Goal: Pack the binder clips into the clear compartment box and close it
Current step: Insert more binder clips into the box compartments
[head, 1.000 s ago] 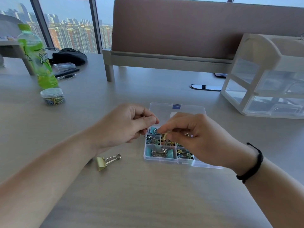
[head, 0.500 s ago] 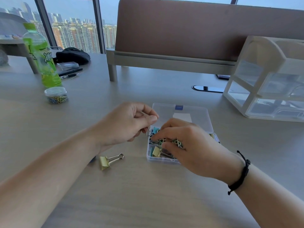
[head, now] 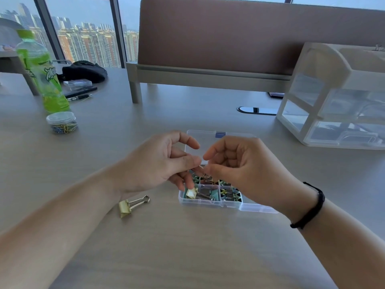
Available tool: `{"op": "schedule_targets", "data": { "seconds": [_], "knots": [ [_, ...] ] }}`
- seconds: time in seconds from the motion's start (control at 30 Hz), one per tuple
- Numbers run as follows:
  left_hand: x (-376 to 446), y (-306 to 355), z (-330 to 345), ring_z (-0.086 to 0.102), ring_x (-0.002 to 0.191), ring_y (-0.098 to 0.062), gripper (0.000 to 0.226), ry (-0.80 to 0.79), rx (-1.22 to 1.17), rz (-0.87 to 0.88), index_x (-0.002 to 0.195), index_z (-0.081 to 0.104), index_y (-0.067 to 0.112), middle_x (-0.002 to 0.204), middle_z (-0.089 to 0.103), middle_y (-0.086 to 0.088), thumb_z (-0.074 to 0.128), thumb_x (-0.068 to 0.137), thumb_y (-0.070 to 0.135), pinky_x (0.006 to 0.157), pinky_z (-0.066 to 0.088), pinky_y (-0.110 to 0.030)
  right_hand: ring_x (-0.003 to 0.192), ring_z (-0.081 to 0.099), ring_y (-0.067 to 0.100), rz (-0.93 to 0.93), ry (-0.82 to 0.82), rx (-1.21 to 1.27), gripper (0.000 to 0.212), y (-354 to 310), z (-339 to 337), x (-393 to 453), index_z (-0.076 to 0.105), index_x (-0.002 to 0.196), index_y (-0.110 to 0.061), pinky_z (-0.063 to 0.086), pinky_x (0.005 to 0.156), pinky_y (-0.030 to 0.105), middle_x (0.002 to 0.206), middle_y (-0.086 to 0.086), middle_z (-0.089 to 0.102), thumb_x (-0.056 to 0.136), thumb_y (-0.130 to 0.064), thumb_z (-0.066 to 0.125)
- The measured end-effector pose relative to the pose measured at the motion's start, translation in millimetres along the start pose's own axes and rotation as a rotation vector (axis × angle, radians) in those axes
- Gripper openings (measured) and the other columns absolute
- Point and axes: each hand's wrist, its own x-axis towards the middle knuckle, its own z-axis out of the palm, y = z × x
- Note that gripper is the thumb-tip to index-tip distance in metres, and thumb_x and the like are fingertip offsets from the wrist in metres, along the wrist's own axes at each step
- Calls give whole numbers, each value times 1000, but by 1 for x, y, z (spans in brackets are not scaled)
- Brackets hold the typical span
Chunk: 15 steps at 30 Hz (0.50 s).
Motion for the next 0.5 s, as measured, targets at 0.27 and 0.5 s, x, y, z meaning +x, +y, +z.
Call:
{"op": "schedule_targets", "data": {
  "seconds": [0.27,0.5],
  "knots": [
    [-1,3,1,60,48,-25,21,45,47,-7,109,54,5,77,74,-11,63,91,13,40,45,-26,77,71,30,7,1,-14,11,-3,-1,-1,72,89,-11,57,78,50,78,8,74,80,-9,77],
    [-2,4,-2,55,51,-13,20,44,36,-1,85,69,3,74,74,-12,74,73,19,46,48,-23,79,72,33,-35,147,82,12,-4,-6,1,75,83,-6,57,82,50,78,14,74,80,5,71]
  ]
}}
